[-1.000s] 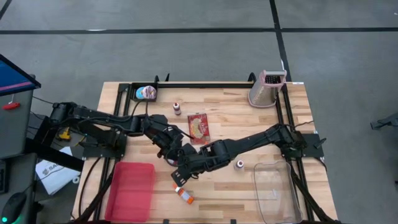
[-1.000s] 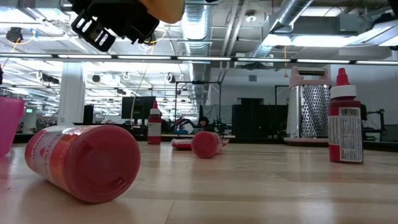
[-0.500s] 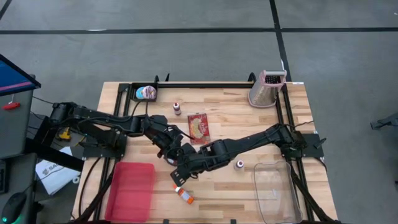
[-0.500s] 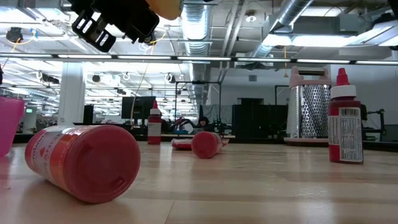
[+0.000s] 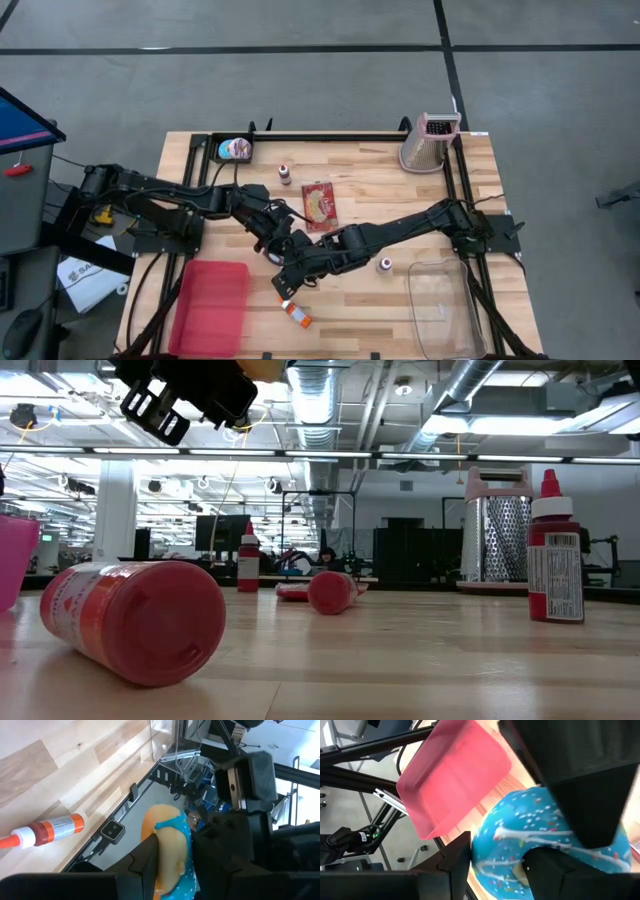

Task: Pick & Place Food Item
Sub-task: Put the blue donut into the black bin

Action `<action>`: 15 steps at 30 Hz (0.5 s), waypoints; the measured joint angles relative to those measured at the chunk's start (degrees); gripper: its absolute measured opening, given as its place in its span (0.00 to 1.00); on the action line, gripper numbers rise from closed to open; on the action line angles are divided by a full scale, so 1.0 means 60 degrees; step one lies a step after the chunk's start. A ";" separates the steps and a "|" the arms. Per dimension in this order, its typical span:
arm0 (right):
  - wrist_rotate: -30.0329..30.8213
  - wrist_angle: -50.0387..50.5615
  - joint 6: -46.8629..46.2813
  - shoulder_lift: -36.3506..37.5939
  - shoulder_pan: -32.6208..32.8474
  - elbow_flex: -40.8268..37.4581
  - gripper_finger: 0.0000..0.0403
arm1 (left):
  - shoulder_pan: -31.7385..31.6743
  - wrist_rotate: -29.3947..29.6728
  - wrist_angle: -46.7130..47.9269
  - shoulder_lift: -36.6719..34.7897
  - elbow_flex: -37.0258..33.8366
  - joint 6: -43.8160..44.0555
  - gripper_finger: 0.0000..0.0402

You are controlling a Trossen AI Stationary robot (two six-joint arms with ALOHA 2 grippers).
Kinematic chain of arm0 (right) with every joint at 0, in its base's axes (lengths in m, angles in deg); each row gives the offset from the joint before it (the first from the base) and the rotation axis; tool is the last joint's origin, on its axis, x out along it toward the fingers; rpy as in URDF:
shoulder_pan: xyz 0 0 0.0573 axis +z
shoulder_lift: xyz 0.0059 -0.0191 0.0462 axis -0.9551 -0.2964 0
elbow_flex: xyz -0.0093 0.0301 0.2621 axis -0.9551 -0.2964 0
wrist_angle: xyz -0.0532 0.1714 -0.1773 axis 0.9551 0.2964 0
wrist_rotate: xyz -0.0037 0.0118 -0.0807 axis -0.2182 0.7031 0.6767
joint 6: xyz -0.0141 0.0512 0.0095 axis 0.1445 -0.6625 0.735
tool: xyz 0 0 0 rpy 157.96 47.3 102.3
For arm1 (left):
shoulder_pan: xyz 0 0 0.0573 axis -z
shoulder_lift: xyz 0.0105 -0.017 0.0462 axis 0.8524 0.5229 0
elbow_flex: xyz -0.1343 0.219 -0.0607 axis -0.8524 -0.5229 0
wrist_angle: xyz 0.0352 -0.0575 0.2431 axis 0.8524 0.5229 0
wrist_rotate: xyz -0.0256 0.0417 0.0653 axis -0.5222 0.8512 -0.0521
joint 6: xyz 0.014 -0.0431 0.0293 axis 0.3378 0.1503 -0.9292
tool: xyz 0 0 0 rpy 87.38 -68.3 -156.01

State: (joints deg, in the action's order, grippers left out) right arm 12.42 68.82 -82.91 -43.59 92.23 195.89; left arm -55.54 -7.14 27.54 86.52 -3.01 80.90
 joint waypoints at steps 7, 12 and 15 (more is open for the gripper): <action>0.0037 -0.0110 -0.0280 0.0000 0.0083 0.0000 0.45 | -0.0240 0.0025 0.0289 0.0000 0.0000 -0.0381 0.27; -0.0038 -0.0132 -0.0493 0.0000 0.0182 0.0000 0.47 | -0.0253 0.0170 0.0438 0.0000 0.0000 -0.0507 0.27; -0.0076 -0.0147 -0.0632 0.0004 0.0288 0.0004 0.47 | -0.0276 0.0273 0.0468 0.0000 0.0000 -0.0586 0.27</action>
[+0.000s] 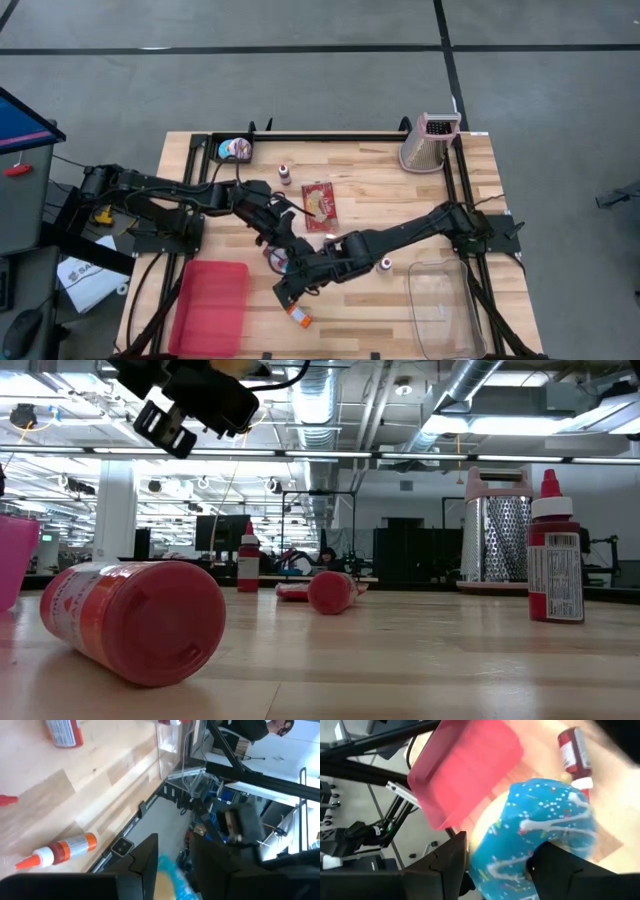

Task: Pick & Place Food Item
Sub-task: Put the blue donut into the black bin

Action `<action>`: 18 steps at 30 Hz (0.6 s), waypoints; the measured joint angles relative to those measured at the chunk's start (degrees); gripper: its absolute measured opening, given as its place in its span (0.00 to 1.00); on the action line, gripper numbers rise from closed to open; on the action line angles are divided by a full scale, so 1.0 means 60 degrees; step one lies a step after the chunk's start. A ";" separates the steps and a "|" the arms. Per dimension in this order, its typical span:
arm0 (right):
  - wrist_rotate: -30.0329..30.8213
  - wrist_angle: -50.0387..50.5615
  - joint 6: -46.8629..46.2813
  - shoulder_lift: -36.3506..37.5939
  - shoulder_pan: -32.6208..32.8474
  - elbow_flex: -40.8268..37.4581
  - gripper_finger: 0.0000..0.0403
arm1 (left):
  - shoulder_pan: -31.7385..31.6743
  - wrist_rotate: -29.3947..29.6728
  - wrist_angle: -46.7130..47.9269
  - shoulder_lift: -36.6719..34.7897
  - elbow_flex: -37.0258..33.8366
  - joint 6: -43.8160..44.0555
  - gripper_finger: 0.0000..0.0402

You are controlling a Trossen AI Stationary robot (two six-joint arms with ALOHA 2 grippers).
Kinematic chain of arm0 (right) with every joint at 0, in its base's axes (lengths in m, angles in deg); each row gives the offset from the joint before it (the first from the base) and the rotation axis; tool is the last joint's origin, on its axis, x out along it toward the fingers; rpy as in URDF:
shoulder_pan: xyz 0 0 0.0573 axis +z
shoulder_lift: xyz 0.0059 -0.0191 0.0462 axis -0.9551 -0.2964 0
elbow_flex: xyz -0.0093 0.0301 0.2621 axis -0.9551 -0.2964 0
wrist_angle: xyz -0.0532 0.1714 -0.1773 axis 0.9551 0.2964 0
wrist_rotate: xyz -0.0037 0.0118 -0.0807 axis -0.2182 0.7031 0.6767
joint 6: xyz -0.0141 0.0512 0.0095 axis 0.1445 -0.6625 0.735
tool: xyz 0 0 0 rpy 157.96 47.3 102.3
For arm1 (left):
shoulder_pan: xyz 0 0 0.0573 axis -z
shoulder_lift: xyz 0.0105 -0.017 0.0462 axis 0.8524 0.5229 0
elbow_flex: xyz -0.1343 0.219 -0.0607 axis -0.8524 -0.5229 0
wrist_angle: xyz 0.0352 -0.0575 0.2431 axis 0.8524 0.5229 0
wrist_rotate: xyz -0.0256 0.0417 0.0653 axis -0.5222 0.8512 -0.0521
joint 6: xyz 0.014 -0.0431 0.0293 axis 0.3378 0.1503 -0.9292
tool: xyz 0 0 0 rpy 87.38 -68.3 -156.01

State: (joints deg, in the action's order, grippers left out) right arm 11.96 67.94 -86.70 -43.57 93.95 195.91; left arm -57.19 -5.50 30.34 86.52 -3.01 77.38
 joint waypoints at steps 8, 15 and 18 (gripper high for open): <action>0.0042 0.0032 -0.0193 0.0000 0.0085 0.0000 0.46 | -0.0011 -0.0058 0.0131 0.0000 0.0000 -0.0194 0.27; 0.0049 0.0116 -0.0197 0.0000 0.0082 0.0000 0.44 | -0.0024 -0.0074 0.0694 -0.0169 0.0015 -0.0799 0.27; 0.0053 0.0175 -0.0191 0.0000 0.0083 0.0000 0.43 | -0.0074 -0.0081 0.1298 -0.0446 0.0004 -0.1026 0.27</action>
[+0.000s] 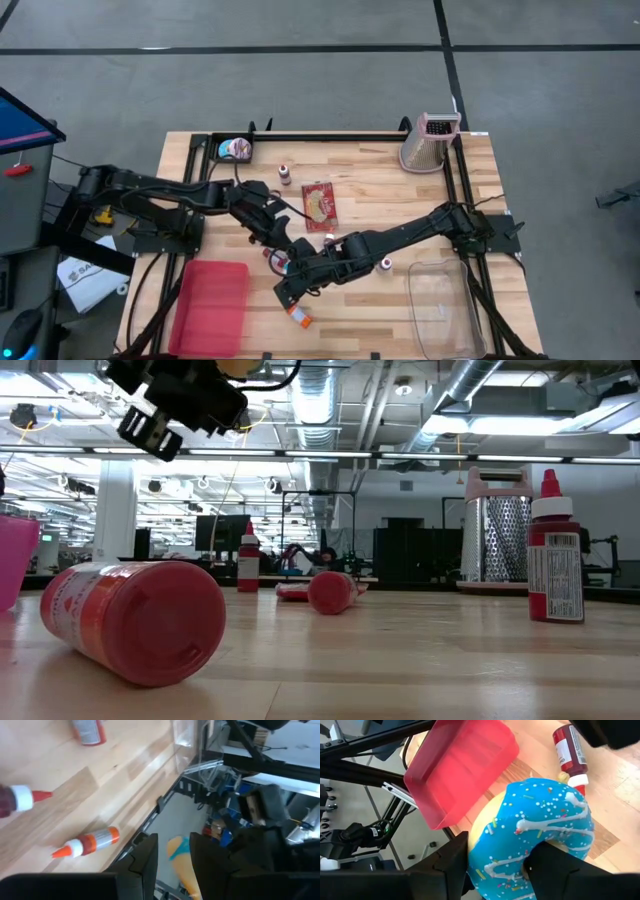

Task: Pick & Place Food Item
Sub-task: Put the blue donut into the black bin

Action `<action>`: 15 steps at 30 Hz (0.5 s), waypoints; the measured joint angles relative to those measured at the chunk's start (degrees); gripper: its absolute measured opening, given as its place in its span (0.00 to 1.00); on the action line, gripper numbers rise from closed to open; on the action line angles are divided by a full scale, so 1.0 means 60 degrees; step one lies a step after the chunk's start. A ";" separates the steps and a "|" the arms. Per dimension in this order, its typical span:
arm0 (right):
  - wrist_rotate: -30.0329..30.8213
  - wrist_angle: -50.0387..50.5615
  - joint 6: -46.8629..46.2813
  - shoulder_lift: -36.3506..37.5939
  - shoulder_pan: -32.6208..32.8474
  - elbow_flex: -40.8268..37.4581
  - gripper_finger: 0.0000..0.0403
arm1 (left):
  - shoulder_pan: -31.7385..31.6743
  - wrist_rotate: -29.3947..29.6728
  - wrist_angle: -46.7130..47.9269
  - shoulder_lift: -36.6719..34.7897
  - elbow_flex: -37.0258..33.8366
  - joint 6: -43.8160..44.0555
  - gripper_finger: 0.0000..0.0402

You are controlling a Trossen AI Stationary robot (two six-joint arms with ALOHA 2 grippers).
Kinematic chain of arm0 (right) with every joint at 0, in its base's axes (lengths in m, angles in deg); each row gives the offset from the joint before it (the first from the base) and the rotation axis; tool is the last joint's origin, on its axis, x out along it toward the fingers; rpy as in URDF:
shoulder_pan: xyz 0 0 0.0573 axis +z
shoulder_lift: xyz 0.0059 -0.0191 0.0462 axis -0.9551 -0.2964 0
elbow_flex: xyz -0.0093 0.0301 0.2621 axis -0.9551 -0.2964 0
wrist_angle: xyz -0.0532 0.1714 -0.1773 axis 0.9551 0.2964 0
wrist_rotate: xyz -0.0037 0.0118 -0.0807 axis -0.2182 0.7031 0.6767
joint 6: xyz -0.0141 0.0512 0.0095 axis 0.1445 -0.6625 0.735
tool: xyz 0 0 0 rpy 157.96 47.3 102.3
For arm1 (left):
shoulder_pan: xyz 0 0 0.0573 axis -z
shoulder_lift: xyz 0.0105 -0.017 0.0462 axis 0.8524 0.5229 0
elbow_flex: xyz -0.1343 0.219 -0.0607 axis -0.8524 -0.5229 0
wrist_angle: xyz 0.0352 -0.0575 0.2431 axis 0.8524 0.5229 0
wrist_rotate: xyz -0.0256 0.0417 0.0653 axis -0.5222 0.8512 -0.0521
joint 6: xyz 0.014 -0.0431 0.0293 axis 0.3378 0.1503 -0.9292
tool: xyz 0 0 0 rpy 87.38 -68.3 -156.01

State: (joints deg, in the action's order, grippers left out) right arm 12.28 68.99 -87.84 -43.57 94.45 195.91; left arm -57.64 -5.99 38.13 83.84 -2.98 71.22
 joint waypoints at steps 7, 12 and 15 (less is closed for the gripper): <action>0.0026 0.0347 0.0171 0.0000 0.0015 0.0000 0.43 | 0.0131 0.0005 0.1159 -0.0482 0.0001 0.0148 0.33; 0.0175 0.0543 0.0337 0.0000 0.0007 0.0000 0.43 | 0.0302 0.0041 0.0937 -0.0479 0.0000 0.0676 0.40; 0.0273 0.0540 0.0402 0.0000 0.0007 0.0000 0.43 | 0.0372 0.0065 0.0551 -0.0355 0.0000 0.1021 0.45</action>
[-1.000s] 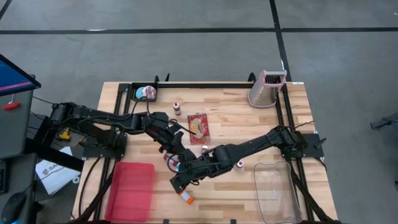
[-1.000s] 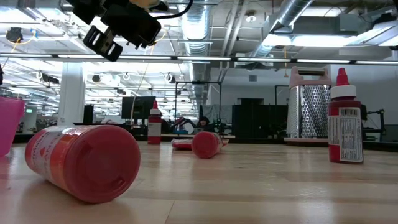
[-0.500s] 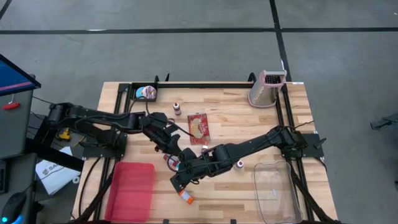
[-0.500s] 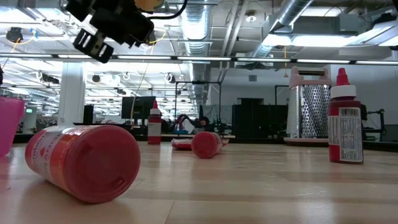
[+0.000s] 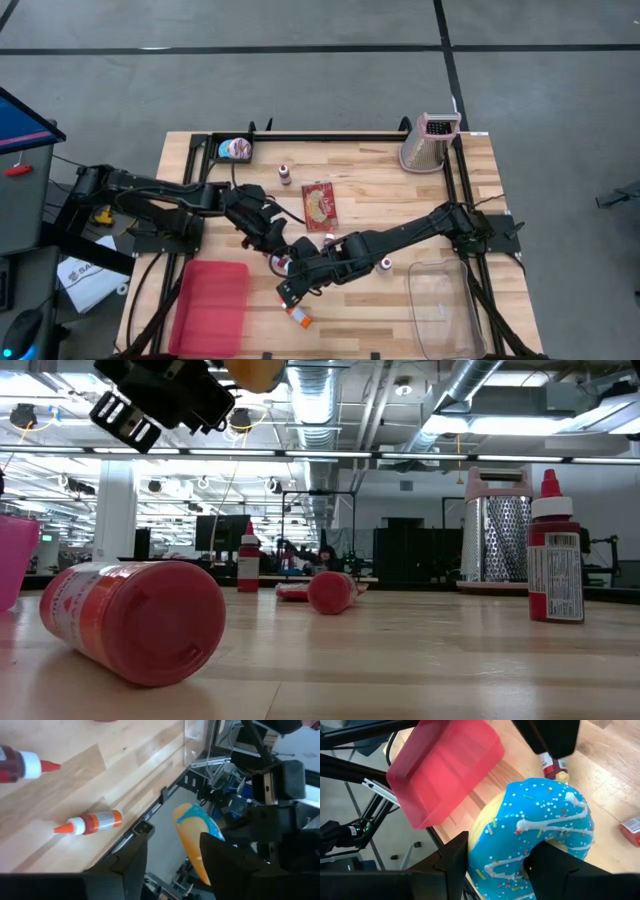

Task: Pick & Place Food Item
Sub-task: Put the blue donut into the black bin

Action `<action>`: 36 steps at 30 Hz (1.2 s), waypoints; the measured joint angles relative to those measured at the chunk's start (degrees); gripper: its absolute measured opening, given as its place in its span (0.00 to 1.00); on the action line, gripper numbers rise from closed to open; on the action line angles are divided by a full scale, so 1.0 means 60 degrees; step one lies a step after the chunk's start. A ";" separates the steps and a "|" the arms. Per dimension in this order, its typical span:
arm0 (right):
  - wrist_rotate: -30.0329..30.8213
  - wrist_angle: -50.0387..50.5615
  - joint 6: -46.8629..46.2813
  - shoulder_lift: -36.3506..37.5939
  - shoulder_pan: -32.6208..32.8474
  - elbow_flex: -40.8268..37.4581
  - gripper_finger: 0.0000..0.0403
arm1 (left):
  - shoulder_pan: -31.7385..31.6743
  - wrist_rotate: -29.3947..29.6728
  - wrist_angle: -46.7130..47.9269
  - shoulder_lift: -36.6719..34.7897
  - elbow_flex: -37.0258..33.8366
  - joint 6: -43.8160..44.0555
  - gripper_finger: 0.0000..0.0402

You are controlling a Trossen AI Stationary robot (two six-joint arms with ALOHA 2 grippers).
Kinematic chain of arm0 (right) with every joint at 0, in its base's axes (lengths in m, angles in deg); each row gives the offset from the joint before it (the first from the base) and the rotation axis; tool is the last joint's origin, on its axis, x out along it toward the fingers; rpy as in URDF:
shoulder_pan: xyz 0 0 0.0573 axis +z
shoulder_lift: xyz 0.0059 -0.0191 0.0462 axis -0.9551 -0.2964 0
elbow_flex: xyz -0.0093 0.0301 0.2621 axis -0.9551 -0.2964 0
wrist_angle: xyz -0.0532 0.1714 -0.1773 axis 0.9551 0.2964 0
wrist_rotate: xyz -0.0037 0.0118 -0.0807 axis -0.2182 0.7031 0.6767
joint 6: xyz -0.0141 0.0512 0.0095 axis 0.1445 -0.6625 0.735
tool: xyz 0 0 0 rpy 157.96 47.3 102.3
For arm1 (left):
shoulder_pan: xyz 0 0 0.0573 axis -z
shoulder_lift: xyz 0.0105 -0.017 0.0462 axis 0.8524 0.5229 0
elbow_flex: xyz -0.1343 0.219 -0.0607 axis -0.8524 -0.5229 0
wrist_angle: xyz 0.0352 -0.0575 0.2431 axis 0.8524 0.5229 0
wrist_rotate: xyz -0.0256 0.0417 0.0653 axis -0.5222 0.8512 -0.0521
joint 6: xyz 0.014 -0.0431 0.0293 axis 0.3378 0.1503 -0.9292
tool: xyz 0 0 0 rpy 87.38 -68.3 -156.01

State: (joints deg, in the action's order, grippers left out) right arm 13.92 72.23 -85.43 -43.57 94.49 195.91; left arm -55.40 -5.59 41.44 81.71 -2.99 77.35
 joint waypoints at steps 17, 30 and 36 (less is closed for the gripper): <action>0.0069 0.0145 0.0160 0.0000 -0.0082 0.0000 0.43 | 0.0464 0.0513 -0.1288 0.0058 0.0000 0.0796 0.52; 0.0073 0.0065 0.0197 0.0000 -0.0135 0.0000 0.43 | 0.0593 0.0663 -0.1887 0.0437 0.0000 0.0980 0.52; 0.0076 -0.0011 0.0197 0.0000 -0.0146 0.0000 0.43 | 0.0692 0.0663 -0.1920 0.0437 0.0000 0.0976 0.52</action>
State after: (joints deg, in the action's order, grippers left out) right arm 14.37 72.16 -84.25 -43.57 93.62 195.91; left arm -51.25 -1.61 29.92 84.33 -2.99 83.20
